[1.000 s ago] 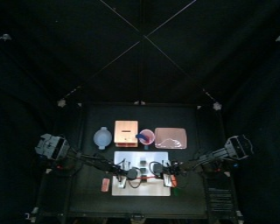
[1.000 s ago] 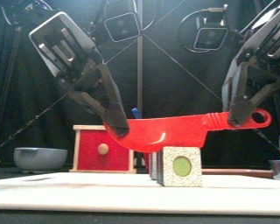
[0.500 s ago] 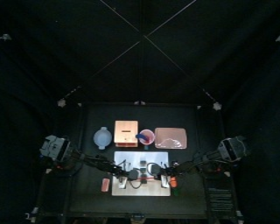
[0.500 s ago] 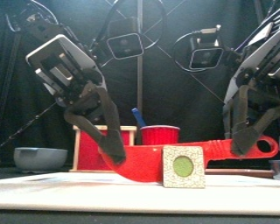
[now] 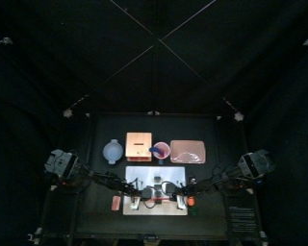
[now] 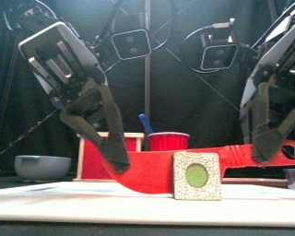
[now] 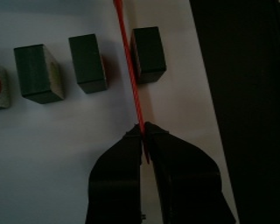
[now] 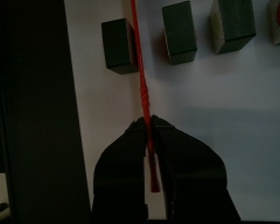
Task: Place sushi on board then cut the sushi with the knife then place the pieces on the plate
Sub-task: Cut the sushi into 4 pieces
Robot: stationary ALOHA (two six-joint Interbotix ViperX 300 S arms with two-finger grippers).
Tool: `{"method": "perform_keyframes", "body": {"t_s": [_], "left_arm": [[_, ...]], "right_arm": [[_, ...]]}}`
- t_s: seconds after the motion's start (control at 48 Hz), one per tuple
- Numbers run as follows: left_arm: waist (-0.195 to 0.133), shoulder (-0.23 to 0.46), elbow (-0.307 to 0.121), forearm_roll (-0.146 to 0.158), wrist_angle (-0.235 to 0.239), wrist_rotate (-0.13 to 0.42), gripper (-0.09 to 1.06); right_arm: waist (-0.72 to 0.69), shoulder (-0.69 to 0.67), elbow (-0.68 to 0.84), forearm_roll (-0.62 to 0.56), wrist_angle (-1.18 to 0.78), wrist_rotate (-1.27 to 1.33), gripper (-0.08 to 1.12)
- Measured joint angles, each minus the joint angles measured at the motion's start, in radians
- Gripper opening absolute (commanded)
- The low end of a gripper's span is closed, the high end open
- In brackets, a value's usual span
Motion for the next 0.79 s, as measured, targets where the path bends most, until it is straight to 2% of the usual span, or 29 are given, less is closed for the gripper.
{"method": "perform_keyframes", "body": {"t_s": [0.354,0.646,0.708,0.792], "left_arm": [[-0.005,-0.012,-0.002,0.006,0.003,0.002,0.45],[-0.005,-0.124,-0.006,0.021,0.078,0.003,0.47],[-0.005,-0.146,-0.006,0.032,0.083,0.003,0.47],[-0.003,-0.172,-0.003,0.064,0.084,0.003,0.47]], "right_arm": [[0.003,-0.012,-0.012,-0.011,0.04,-0.005,0.35],[-0.002,-0.147,-0.017,-0.077,0.098,-0.005,0.35],[-0.005,-0.175,-0.012,-0.089,0.101,-0.005,0.35],[-0.009,-0.209,-0.008,-0.097,0.109,-0.003,0.35]]}}
